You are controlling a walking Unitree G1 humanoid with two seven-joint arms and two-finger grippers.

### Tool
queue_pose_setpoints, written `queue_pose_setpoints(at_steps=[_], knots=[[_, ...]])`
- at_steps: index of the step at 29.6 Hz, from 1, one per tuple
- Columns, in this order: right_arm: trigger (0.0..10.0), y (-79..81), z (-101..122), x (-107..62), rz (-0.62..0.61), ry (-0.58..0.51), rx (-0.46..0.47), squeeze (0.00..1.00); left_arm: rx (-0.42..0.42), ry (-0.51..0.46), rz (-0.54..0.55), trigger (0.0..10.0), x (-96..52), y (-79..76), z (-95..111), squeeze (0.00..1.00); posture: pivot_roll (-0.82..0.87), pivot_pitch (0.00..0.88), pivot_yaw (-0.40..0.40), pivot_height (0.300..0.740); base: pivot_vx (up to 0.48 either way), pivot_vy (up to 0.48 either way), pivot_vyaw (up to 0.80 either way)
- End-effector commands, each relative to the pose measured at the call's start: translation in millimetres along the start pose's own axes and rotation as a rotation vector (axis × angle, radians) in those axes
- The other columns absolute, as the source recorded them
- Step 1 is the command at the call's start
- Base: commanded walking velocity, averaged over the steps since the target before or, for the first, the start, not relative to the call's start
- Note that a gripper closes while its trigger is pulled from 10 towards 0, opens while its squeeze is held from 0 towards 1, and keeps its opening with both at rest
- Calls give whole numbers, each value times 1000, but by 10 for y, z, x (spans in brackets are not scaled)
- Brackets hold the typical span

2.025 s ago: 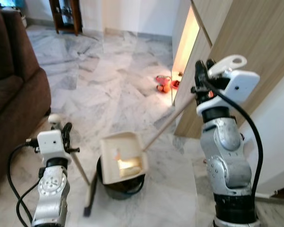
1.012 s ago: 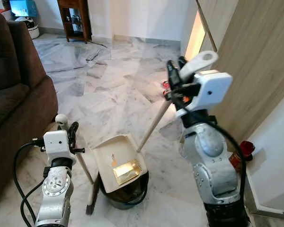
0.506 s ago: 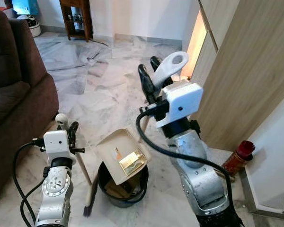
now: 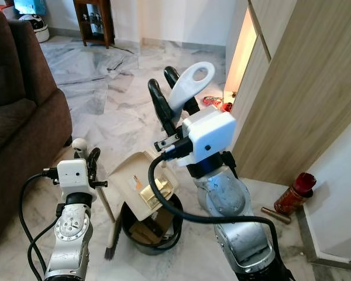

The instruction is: Sweep floor

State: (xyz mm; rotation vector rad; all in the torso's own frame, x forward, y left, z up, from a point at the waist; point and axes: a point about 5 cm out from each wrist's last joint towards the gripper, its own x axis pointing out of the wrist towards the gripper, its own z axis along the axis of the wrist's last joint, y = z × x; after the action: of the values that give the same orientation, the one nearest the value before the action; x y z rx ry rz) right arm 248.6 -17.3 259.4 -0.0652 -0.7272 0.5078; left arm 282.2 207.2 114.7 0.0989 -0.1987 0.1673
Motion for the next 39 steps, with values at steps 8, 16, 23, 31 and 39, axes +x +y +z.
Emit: queue_pose_setpoints(at_steps=[8, 16, 23, 31, 39], knots=[[10000, 128, 364, 24, 61, -205, -35, 0, 10, -70, -15, 10000, 60, -18, 127, 0, 44, 54, -37, 740, 0, 0, 0], [10000, 268, 425, -13, 139, -255, -81, 0, 17, -75, -32, 10000, 57, -39, 129, 0, 44, 38, -34, 740, 0, 0, 0], [10000, 313, 423, -36, 161, -256, -74, 0, 15, -74, -34, 10000, 49, -42, 123, 0, 47, 27, -33, 740, 0, 0, 0], [10000, 265, 356, -42, 145, -235, -126, 0, 14, -74, -42, 10000, 45, -52, 121, 0, 49, 17, -32, 740, 0, 0, 0], [10000, -60, 110, -21, 46, -123, -342, 0, 17, -69, -48, 10000, 44, -57, 117, 0, 52, 25, -31, 740, 0, 0, 0]])
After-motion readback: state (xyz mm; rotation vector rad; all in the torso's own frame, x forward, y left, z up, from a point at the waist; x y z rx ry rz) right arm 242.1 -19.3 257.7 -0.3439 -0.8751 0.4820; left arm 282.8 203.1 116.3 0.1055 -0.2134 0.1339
